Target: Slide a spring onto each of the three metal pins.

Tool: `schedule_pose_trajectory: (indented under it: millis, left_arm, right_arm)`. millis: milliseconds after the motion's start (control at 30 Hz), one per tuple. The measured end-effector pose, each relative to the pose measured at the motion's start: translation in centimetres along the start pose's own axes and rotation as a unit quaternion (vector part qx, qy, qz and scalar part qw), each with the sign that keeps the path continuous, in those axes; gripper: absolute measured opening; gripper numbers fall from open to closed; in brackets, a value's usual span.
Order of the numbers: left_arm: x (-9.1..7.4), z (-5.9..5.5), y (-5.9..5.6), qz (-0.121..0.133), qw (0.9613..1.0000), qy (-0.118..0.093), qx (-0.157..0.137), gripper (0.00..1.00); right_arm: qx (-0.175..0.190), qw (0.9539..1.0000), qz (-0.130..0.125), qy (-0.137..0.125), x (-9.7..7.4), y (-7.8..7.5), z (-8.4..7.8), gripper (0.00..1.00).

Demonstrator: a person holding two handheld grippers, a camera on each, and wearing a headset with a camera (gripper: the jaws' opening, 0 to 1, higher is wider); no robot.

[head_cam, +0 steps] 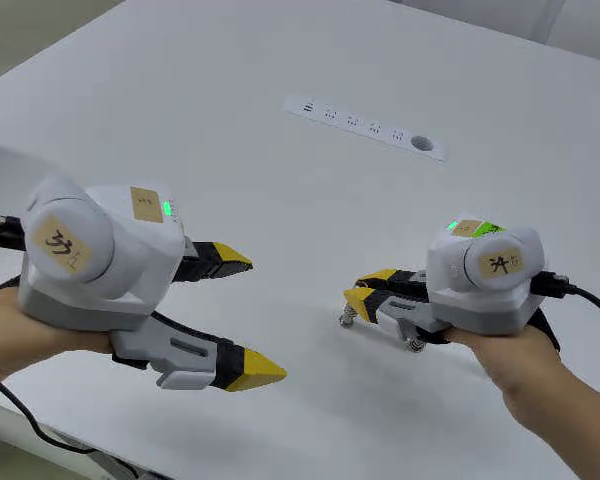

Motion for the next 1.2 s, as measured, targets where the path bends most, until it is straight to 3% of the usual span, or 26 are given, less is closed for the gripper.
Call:
schedule_pose_trajectory:
  millis: [567,800,900,1067,1200]
  left_arm:
    - [0.1,-0.1,-0.3,-0.003,1.0000,0.007,0.002,0.67]
    - [0.3,0.1,-0.6,-0.011,0.9999,0.006,0.001,0.70]
    - [0.4,0.2,-0.9,-0.014,0.9999,0.009,0.005,0.73]
    - [0.5,0.7,-0.7,-0.009,0.9999,0.009,0.010,0.74]
    - [0.8,2.1,-0.5,-0.002,0.9999,-0.015,0.003,0.77]
  right_arm:
    - [0.009,0.9998,0.003,0.019,0.7,0.4,-1.3,0.12]
    - [0.006,0.9993,0.011,0.034,0.6,0.7,-1.9,0.20]
    - [0.008,0.9997,0.007,0.022,0.1,0.5,-1.3,0.22]
    - [0.013,0.9997,-0.002,-0.022,-1.7,0.1,1.0,0.24]
    - [0.012,0.9988,-0.009,-0.047,-4.3,-0.4,2.0,0.25]
Point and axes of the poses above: the centre of the closed fingertips' face, and the gripper's own axes: x roughly forward along the fingers, y roughly to its left, z roughly out of its top, the point moved 5 cm from there along -x, roughly backward along the fingers
